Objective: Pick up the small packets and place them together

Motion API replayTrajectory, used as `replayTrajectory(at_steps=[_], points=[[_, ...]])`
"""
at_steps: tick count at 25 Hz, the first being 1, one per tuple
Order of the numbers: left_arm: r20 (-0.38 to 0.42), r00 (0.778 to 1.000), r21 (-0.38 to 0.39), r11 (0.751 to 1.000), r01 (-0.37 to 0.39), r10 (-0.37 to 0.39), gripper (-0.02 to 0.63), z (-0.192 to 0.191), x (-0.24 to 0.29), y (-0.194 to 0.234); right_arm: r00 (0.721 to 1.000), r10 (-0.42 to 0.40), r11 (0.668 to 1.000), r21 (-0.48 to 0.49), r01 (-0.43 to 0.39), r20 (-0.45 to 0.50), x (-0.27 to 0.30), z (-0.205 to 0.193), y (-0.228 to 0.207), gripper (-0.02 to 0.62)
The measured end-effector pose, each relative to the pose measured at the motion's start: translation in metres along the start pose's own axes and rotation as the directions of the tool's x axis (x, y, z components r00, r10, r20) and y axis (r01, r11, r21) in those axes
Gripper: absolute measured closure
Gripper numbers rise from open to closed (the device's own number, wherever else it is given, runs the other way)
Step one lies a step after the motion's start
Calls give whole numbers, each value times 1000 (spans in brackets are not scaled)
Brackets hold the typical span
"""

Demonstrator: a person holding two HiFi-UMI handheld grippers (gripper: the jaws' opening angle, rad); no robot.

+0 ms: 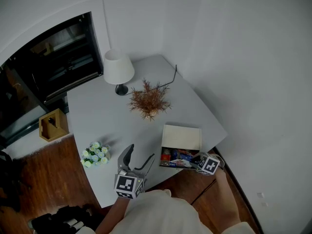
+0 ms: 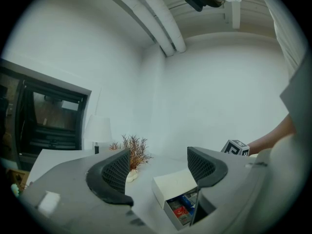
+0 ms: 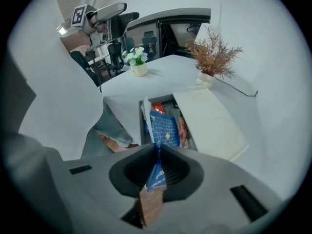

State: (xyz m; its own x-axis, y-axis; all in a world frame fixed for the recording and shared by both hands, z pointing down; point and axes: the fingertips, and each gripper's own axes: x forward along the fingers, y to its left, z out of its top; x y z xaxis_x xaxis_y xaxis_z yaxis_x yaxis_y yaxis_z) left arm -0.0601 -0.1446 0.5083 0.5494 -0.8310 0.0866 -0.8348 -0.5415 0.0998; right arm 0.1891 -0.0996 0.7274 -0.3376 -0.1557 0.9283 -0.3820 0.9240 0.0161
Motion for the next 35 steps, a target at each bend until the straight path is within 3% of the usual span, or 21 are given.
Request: replayTrajectory(at_steps=[6,27,35], points=[[4,1000,-3,1000,0,0,250,2,2,-1,999,-38,999,25,38,28,-11,9,1,557],[3,1000,1,1000,-25,24,249,-1,0,9,979,-181,982,-34,184,93,-55,52,14,563],[5,999,-3,999,-32,32,250,-1,-4,12,971,-238,970,-37,239,25,-38,40,10,563]])
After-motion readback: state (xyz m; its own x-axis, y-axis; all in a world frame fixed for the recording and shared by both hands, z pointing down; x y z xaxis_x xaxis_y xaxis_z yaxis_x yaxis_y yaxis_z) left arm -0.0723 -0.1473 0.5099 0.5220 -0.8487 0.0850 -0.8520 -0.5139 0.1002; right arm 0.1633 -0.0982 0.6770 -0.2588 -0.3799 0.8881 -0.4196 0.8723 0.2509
